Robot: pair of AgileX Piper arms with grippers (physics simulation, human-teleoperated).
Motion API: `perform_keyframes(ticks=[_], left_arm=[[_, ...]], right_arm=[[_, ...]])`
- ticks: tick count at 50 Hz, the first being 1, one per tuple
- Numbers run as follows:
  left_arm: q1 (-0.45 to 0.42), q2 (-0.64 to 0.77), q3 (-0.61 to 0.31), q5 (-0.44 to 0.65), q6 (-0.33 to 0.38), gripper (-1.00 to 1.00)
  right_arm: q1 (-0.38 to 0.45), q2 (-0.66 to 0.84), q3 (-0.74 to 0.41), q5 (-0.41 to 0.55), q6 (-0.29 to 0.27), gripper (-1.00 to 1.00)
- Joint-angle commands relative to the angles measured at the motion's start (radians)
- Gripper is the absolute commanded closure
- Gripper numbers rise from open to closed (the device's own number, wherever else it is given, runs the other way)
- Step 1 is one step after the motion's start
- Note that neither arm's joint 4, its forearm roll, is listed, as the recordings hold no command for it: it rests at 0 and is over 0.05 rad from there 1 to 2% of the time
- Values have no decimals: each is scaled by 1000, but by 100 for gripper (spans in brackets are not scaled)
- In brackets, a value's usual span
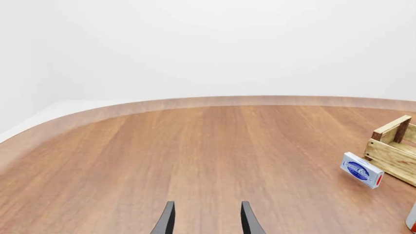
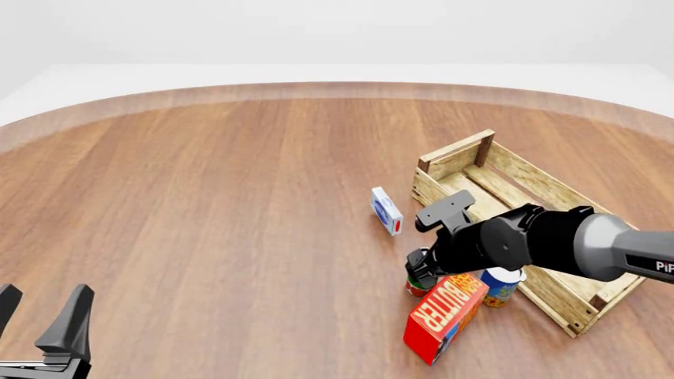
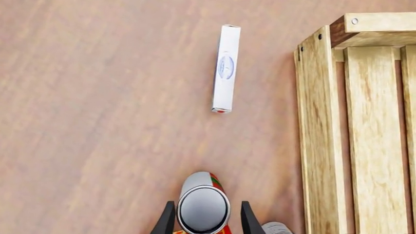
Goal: Pick up the tomato sauce, and put it in the wooden tray.
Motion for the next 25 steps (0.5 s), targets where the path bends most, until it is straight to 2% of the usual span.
perform_keyframes(ticks=[1,3,4,18,25], left_arm=[[0,0,0,0,0,-100],[0,0,0,0,0,-100],[0,0,0,0,0,-100],[0,0,0,0,0,-100],[0,0,0,0,0,-100]], right_arm=[[8,20,-9,-11,15,-100],[6,16,-9,-12,8,-100],[5,17,-9,-14,6,100],[33,8,-11,-10,17,100],[25,-6,-21,5,3,100]])
